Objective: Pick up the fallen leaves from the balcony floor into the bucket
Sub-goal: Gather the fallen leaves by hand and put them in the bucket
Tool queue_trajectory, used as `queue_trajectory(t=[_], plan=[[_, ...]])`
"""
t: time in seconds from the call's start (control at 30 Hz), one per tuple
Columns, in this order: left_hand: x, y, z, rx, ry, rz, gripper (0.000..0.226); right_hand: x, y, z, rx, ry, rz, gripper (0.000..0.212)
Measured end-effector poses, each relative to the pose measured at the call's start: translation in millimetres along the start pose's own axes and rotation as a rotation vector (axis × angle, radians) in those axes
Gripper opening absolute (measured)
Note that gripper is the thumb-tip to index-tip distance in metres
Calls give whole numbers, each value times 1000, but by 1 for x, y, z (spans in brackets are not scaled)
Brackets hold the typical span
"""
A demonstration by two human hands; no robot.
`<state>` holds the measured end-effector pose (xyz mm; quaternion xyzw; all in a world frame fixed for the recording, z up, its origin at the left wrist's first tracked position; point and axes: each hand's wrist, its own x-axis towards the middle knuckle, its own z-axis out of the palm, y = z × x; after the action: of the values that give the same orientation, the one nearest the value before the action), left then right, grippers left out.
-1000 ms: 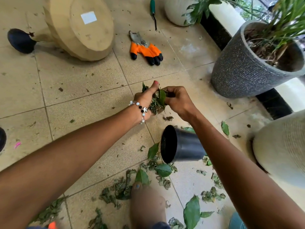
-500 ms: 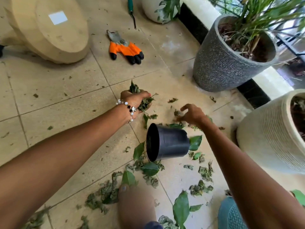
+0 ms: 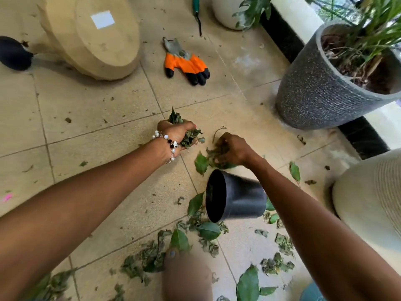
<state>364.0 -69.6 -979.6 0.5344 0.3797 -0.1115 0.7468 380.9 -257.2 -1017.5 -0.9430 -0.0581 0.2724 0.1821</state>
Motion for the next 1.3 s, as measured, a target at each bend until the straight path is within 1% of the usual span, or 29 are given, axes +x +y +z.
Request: queue_trajectory(t=[0.07,0.1,0.17,0.23,0.3,0.37,0.43,0.5,0.57,0.63,0.7,0.77,0.83,0.87,0.9,0.97,1.0,1.07,1.13,1.2,1.27,1.3], plan=[[3,2,-6,1,7,0,24,6,-5,-6,99,129,-15,54],[5,3,-9,4,9,4,23,9,-5,-8,99,196,6,58],[6,5,-14,4,18,7,22,13,-3,-11,79,229,120,68],[8,7,-18,5,29,14,24,12,1,-11,46,187,255,75],[9,7,-21,13,33,18,25,13,5,-7,-16,163,337,77],[11,7,-25,22,44,21,25,16,-1,-2,-23,137,333,78],[14,7,-29,26,57,25,24,18,-12,-3,108,106,268,80],[16,8,-33,23,72,32,25,17,-25,-6,207,55,252,96],[18,10,-34,26,71,37,25,16,-35,-4,93,-50,246,115],[17,11,-35,27,62,46,25,16,-46,3,12,-139,240,126],[18,10,-36,25,63,50,26,16,-59,13,-71,-168,215,134],[19,9,-38,27,67,50,25,19,-71,25,-223,-168,168,136],[24,8,-42,33,73,54,22,22,-80,33,-367,-146,119,132],[26,7,-43,40,72,53,21,24,-81,35,-386,-127,95,128],[26,8,-45,42,79,53,22,29,-82,35,-341,-118,76,121],[28,9,-49,48,96,53,34,34,-81,30,-184,-118,23,99],[29,10,-51,60,99,52,39,35,-79,26,-159,-118,-19,85],[29,12,-54,72,108,57,36,35,-75,21,-179,-106,-114,59],[30,12,-55,83,116,58,38,33,-73,18,-186,-77,-185,42],[29,11,-55,75,111,54,42,32,-70,18,-183,-51,-204,33],[28,9,-53,117,114,61,36,32,-67,13,-142,-15,-184,28],[27,8,-54,137,116,57,36,32,-64,10,-79,16,-158,25]])
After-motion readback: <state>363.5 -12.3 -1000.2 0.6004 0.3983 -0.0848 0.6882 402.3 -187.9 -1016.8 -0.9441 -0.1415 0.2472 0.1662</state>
